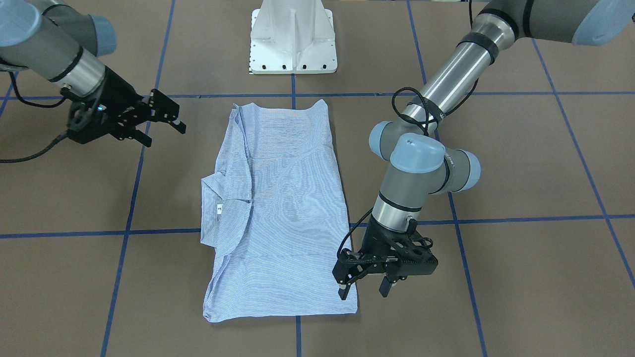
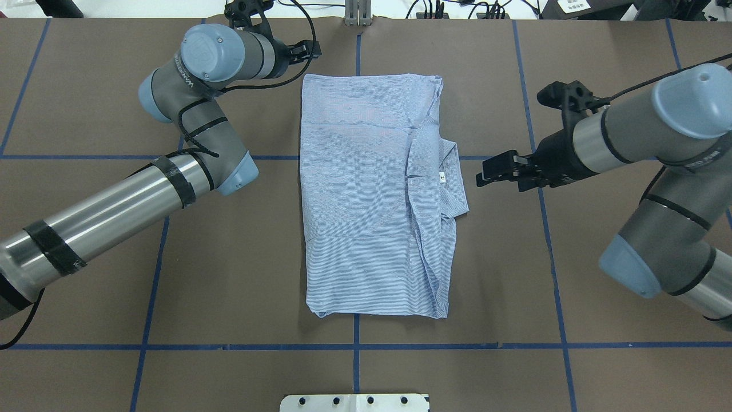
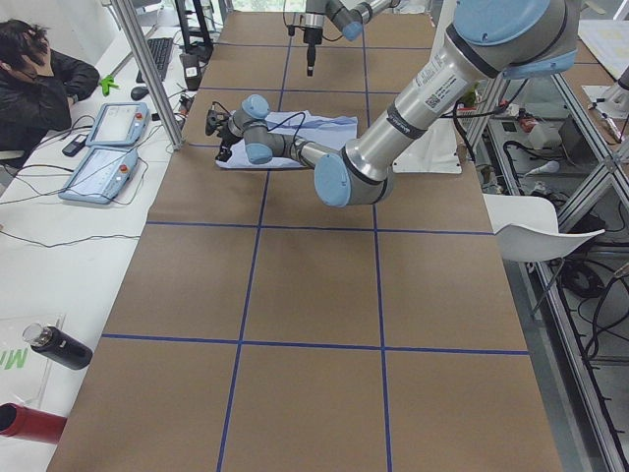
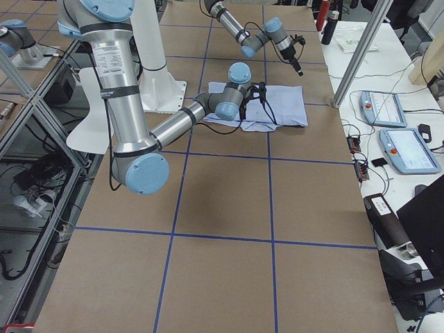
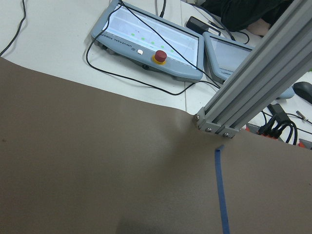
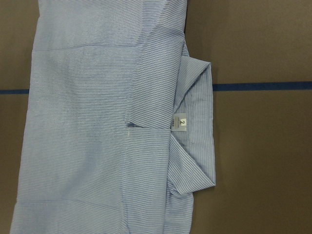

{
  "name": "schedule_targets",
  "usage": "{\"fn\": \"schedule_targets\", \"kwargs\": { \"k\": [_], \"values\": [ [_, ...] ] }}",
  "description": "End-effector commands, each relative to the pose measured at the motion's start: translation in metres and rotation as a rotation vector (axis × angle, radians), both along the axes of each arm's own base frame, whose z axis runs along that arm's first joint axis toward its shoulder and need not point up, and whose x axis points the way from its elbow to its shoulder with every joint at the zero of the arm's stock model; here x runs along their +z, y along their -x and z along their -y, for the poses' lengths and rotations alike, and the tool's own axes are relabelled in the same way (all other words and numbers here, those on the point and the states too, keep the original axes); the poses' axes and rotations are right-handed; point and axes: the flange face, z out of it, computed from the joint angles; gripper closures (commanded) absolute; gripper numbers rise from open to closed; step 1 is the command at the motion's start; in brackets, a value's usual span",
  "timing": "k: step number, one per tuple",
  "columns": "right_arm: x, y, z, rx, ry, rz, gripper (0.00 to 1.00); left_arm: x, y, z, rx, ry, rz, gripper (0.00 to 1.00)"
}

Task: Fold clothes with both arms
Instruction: 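Release the left gripper while the right gripper moves over the shirt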

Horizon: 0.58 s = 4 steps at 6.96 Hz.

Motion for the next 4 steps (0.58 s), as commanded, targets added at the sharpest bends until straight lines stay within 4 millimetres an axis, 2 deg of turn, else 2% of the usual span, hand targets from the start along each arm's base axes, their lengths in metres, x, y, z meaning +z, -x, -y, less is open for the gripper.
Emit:
{"fn": "schedule_targets", "kwargs": {
  "k": [1, 2, 3, 4],
  "values": [
    [-0.051, 0.064, 0.023, 0.007, -0.047, -0.166, 0.0, 0.032, 0.028, -0.03, 0.124, 0.084, 0.005, 0.0],
    [-0.055, 0.088, 0.039, 0.011, -0.064, -0.208, 0.0, 0.047, 0.042, -0.044, 0.126, 0.082, 0.002, 0.0],
    [-0.061, 0.131, 0.055, 0.018, -0.071, -0.256, 0.0, 0.04, 0.054, -0.057, 0.142, 0.101, 0.007, 0.0],
    [-0.055, 0.156, 0.06, 0.007, -0.096, -0.3, 0.0, 0.024, 0.064, -0.069, 0.156, 0.112, 0.008, 0.0]
  ]
}}
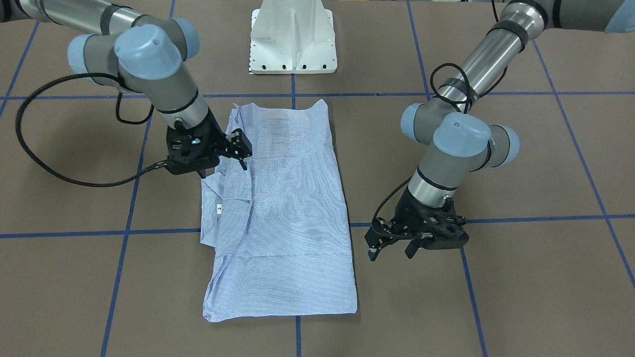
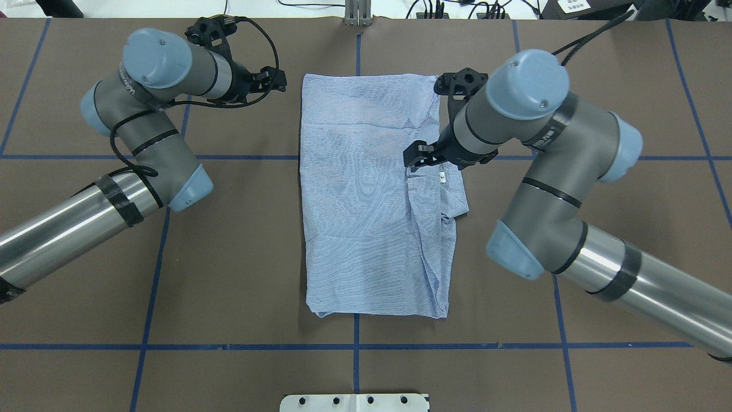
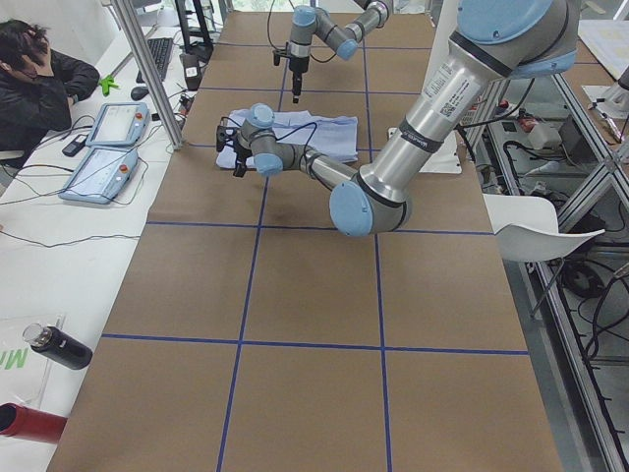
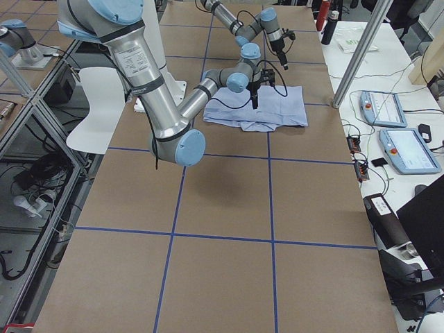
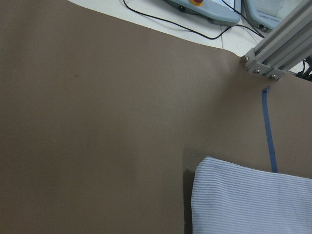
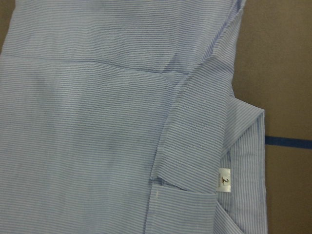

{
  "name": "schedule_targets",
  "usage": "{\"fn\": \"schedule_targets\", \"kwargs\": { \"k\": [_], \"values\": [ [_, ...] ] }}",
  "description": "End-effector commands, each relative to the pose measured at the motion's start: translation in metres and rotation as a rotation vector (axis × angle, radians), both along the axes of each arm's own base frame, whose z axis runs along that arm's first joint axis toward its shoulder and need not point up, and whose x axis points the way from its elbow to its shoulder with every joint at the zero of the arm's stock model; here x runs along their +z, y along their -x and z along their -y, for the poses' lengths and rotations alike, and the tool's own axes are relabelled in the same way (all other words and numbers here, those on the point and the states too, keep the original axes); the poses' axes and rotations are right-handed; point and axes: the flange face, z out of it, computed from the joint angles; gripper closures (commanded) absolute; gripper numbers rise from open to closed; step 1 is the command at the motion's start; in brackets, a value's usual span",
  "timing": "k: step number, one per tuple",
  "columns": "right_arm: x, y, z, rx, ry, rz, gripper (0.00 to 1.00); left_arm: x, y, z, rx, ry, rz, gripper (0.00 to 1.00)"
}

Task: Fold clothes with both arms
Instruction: 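Release the left gripper while the right gripper moves over the shirt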

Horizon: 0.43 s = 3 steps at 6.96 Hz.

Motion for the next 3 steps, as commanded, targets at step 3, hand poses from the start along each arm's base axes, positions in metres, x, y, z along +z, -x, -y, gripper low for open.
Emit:
{"fn": "schedule_targets", "kwargs": {
  "k": [3],
  "values": [
    [0.019, 0.075, -0.02, -0.084, -0.077, -0.223, 0.0, -0.016, 0.017, -0.021, 0.02, 0.011, -0.004, 0.0]
  ]
}}
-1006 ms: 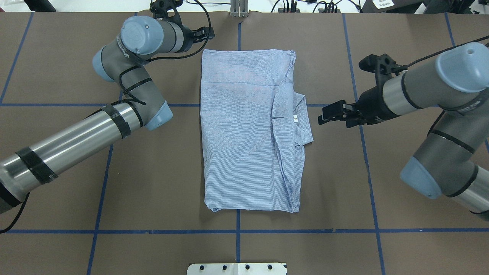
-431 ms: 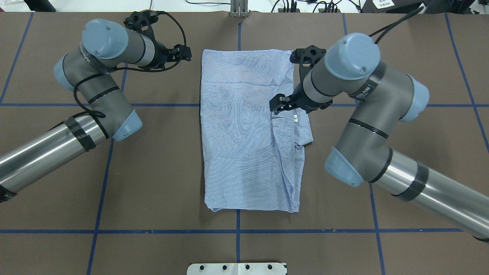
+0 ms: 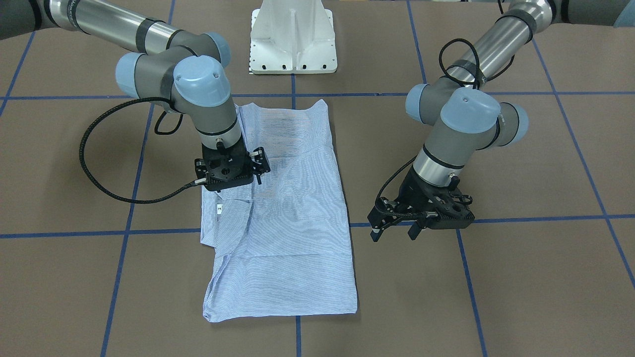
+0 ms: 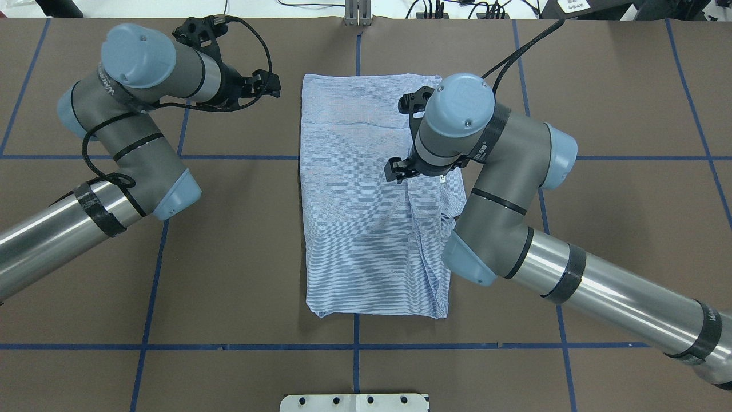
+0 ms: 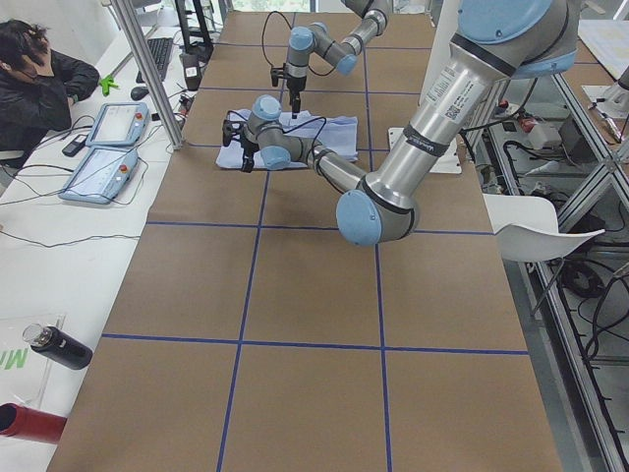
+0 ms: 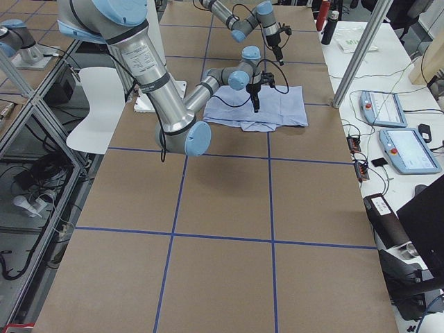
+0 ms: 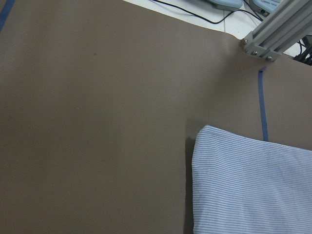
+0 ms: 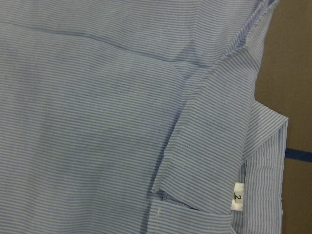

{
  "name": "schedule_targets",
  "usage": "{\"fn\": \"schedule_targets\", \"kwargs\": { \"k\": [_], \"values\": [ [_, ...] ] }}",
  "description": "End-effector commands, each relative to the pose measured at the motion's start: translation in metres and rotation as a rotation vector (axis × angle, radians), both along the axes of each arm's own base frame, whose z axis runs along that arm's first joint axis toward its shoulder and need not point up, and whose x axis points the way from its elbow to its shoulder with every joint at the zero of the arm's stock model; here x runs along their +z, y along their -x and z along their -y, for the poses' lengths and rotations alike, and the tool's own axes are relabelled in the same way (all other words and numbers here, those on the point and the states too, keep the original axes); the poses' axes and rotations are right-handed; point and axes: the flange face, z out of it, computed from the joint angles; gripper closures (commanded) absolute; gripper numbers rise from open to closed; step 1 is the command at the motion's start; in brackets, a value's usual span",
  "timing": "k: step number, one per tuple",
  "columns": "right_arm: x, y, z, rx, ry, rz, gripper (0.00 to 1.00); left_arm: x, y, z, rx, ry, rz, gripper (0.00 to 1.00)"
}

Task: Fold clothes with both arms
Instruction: 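Release the left gripper while the right gripper moves over the shirt, then press and smooth the shirt's collar area with the right gripper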

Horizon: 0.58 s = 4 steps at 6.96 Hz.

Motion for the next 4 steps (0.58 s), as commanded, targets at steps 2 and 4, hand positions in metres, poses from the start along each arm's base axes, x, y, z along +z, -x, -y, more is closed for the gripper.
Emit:
{"fn": "schedule_targets", "kwargs": {
  "k": [2, 4],
  "values": [
    [0.0143, 0.0316, -0.0245, -0.058, -0.017, -0.135, 0.0, -0.0055, 0.0019, -0.0021, 0.0, -0.005, -0.007, 0.0],
    [0.022, 0.032, -0.0253, -0.064, -0.008, -0.162, 0.0, -0.008, -0.0001, -0.0032, 0.001, -0.005, -0.012, 0.0]
  ]
}}
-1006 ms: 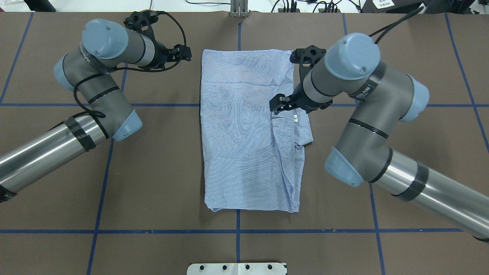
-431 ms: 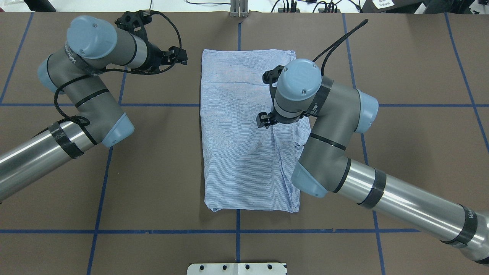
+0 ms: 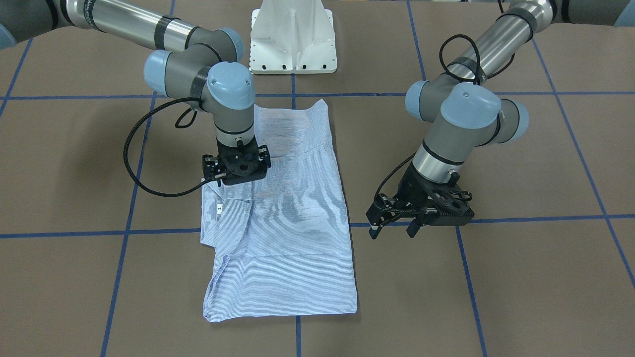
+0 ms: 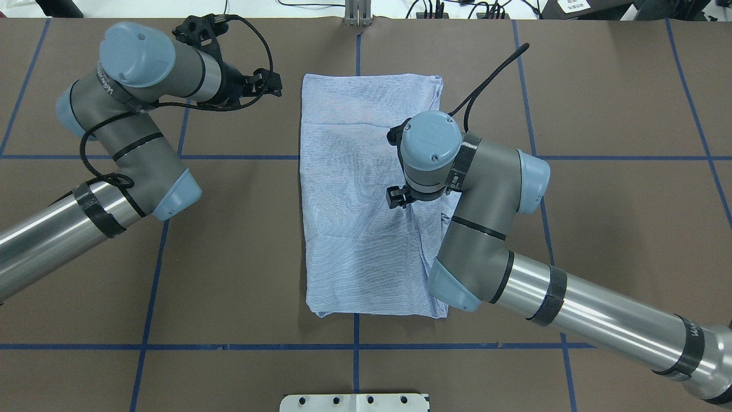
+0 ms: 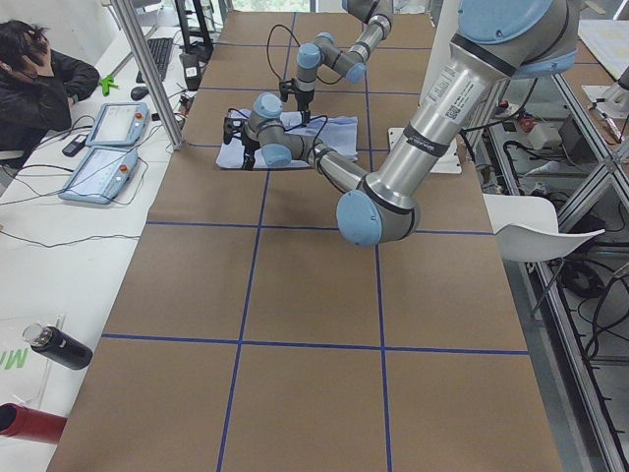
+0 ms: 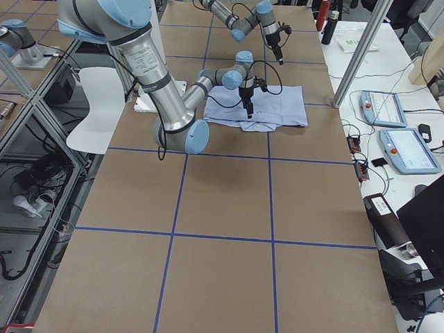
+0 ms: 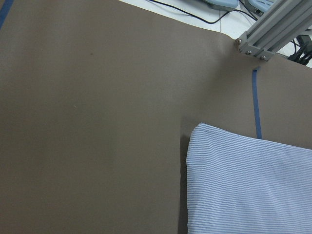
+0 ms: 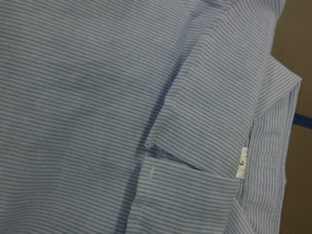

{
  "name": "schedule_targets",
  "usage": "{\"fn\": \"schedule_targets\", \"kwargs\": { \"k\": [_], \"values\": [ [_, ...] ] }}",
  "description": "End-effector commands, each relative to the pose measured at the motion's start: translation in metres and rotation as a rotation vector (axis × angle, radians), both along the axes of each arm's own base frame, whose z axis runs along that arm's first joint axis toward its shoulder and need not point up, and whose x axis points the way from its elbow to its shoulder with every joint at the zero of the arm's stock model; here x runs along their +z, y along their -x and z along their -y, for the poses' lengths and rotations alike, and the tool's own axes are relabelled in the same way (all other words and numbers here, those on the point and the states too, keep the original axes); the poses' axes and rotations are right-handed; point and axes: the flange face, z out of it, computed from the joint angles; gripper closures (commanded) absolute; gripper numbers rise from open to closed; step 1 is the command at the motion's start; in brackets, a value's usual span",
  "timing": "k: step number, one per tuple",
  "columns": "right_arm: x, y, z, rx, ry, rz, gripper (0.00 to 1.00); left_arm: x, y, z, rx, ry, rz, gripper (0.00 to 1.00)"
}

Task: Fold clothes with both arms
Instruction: 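Press and smooth the shirt's collar area with the right gripper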

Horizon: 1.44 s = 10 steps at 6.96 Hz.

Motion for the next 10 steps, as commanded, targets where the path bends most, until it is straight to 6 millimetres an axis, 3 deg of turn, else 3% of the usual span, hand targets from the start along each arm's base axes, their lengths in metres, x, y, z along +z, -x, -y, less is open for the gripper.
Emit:
{"fn": "schedule_targets", "kwargs": {
  "k": [1, 5, 7, 10],
  "values": [
    [0.009, 0.001, -0.001, -0.022, 0.003, -0.042, 0.0, -0.003, -0.001, -0.001, 0.0, 0.001, -0.006, 0.0],
    [0.02, -0.008, 0.003, -0.059, -0.002, -0.104, 0.0, -0.021, 0.003, -0.005, -0.002, -0.019, -0.032, 0.0],
    [0.04, -0.036, 0.017, -0.08, -0.012, -0.127, 0.0, -0.022, 0.001, -0.007, 0.0, -0.019, -0.033, 0.0],
    [0.081, -0.087, 0.003, -0.104, -0.027, -0.148, 0.0, -0.024, -0.001, -0.009, -0.006, 0.002, -0.049, 0.0]
  ]
}}
